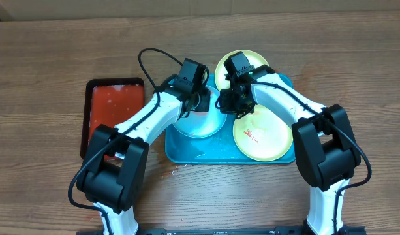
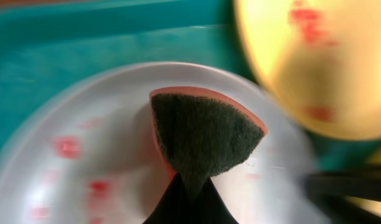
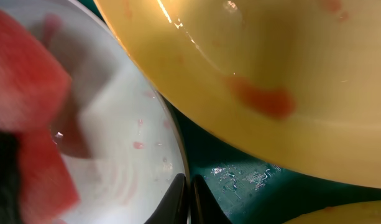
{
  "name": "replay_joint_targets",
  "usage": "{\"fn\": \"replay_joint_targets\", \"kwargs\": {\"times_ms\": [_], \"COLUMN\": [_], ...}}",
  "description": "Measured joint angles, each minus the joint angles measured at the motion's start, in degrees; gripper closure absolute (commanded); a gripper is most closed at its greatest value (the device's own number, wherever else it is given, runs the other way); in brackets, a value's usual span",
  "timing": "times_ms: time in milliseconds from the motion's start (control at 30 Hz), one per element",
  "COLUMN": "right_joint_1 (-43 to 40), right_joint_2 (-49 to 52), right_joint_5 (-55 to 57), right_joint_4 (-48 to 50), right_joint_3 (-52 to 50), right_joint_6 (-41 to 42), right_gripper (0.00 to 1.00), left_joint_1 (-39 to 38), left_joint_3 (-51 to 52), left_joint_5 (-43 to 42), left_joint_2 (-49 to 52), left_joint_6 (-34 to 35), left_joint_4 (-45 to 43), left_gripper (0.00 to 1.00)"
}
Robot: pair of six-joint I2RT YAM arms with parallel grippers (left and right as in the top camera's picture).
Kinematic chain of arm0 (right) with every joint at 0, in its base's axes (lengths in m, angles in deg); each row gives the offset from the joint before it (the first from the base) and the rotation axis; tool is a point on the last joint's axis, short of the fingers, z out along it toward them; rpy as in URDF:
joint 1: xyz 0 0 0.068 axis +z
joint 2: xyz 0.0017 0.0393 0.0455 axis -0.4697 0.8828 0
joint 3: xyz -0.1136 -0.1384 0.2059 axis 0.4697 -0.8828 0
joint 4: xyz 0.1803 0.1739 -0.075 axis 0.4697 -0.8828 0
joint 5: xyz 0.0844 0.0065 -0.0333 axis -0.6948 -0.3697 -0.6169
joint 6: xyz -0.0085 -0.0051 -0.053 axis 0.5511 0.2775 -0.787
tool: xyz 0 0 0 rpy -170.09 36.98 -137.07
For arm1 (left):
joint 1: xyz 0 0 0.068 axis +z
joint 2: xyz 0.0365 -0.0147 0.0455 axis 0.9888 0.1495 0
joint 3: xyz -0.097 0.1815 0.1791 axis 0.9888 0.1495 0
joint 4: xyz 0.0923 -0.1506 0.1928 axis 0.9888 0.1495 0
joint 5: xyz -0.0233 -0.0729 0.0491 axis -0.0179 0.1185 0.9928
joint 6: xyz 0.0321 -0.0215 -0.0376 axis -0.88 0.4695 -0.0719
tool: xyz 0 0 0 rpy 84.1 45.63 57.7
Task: Clean dirty plates on tray and stack at the side
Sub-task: 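Hold the white plate with the right gripper and scrub it with the left sponge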
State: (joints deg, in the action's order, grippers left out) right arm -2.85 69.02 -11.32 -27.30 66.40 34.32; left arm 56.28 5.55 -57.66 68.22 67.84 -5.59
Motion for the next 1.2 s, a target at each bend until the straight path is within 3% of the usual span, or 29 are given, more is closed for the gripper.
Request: {"fn": "replay_joint_targets", "kwargs": {"times_ms": [133,333,733,900,1000,1200], "right_joint_1": [0.0,0.0,0.04,0.13,0.13,0.11], "right_joint_2": [0.0,0.0,0.0,0.0,0.0,0.0], "right_joint_5": [0.0,0.0,0.0,-0.13,-0.07,0.0], "right_joint_4": [0.0,0.02,0.04,0.22,0.13,0.13], "right_joint_3": [0.0,0.0,0.0,0.0,0.0,0.0], "right_joint_6": [0.0,-0.04,0.0,0.0,0.02,0.02], "right_gripper": [0.96,0.96,0.96,0.96,0.96,0.96], "left_joint_1": [-0.15,-0.26,3.85,4.33,4.5,4.46], "left_joint_3": [-0.02,-0.39,-3.65,-7.37,-10.64,-12.09], "left_joint_5": [-4.9,-3.69,15.21,17.64,14.53,-0.63], "left_joint_2": [1.01,4.24,4.26,4.48,4.48,4.81], "left_joint_6": [3.02,4.48,2.62,1.38,1.16,1.2], "left_joint_4": [-0.31,-0.24,10.14,14.99,15.45,13.4], "left_gripper": [0.96,0.96,0.96,0.95,0.96,0.96]}}
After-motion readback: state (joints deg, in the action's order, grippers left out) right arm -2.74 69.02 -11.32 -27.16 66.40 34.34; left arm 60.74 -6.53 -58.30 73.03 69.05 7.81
